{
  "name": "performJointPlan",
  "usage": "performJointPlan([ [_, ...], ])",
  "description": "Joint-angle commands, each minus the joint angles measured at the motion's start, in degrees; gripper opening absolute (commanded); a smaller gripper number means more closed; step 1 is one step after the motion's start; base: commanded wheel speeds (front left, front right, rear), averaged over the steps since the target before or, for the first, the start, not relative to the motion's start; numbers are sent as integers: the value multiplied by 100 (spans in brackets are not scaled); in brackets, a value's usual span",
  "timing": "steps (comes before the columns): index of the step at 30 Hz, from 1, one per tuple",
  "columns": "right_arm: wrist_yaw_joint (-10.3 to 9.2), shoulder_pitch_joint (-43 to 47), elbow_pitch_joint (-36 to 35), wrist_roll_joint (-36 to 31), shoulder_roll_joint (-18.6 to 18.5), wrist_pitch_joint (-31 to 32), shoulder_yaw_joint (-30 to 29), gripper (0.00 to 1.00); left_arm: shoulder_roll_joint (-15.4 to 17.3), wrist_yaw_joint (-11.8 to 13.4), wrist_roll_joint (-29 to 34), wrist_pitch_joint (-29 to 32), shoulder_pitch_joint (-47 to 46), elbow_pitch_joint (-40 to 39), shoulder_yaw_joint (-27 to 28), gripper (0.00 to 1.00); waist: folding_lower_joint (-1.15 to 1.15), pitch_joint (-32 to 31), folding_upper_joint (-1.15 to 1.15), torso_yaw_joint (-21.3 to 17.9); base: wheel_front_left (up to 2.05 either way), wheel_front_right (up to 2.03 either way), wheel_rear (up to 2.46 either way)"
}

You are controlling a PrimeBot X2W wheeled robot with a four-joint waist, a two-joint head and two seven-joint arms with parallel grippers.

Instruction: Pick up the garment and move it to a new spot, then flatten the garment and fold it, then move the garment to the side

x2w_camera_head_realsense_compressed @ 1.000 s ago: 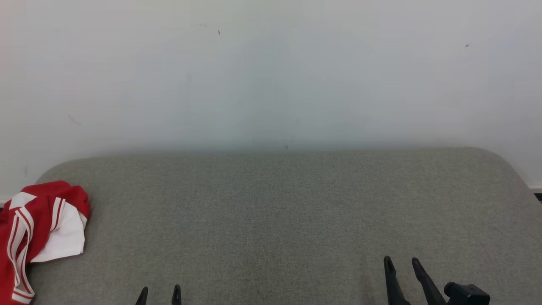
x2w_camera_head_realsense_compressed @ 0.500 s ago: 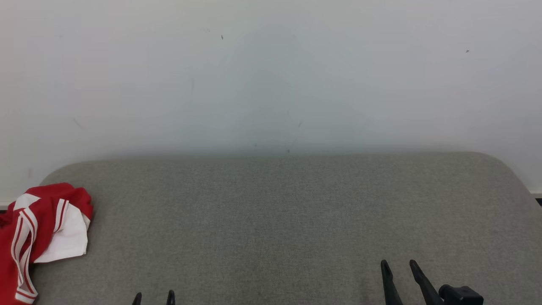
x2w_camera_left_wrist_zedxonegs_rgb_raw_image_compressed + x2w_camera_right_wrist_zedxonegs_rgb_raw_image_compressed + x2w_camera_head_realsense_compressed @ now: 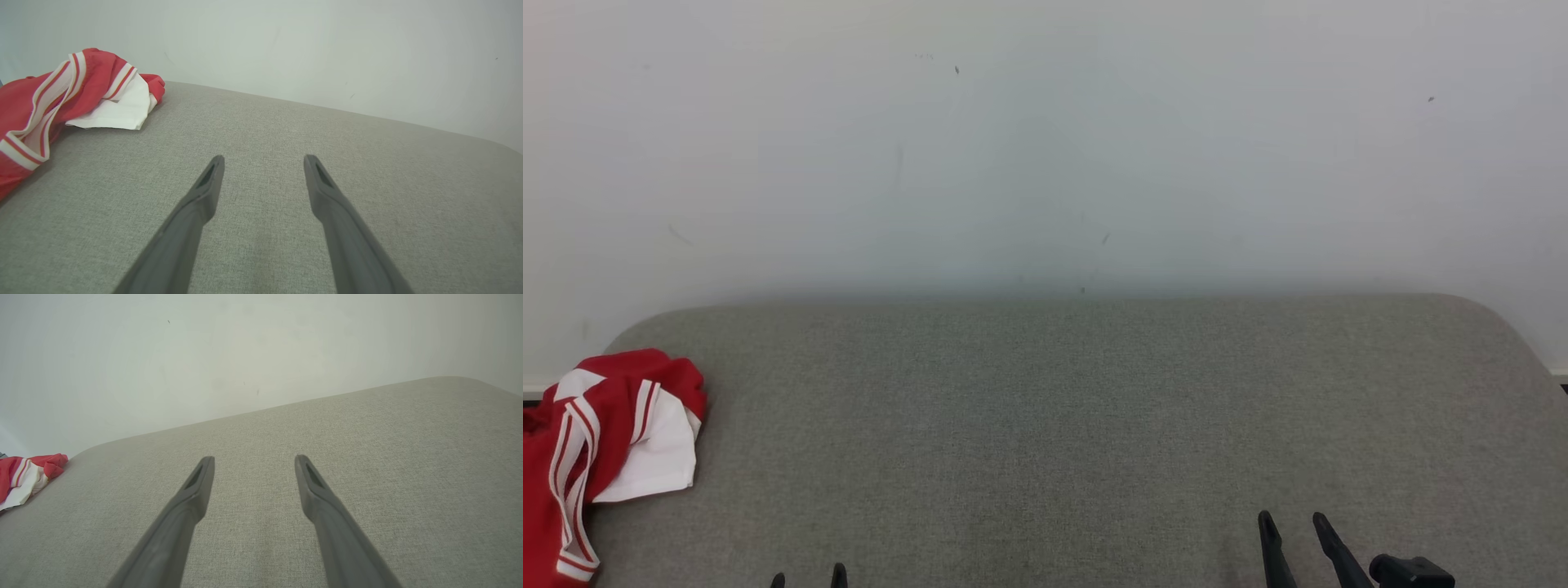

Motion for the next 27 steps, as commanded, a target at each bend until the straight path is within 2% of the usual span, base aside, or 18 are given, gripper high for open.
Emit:
performJointPlan([
  [1,21,25,15,33,-7,-3,20,100,-5,-8,-22,-20,-53,26,-9,100,0,3,0,6,0,0,0],
  [12,21,-23,70,51,-7,-33,41,100,-6,-11,35,-20,-85,47,-20,100,0,-1,0,17,0,0,0],
  [17,21,34,68,81,-6,-66,50,100,-6,-2,70,-20,-117,39,-31,100,0,7,0,147,0,0,0],
  [20,21,71,88,126,-6,-88,97,100,24,6,108,-20,-176,23,-12,100,0,25,0,374,0,0,0],
  [27,20,78,201,340,-4,-205,140,100,149,-17,207,-21,-206,72,-24,100,0,32,0,1333,0,0,0],
])
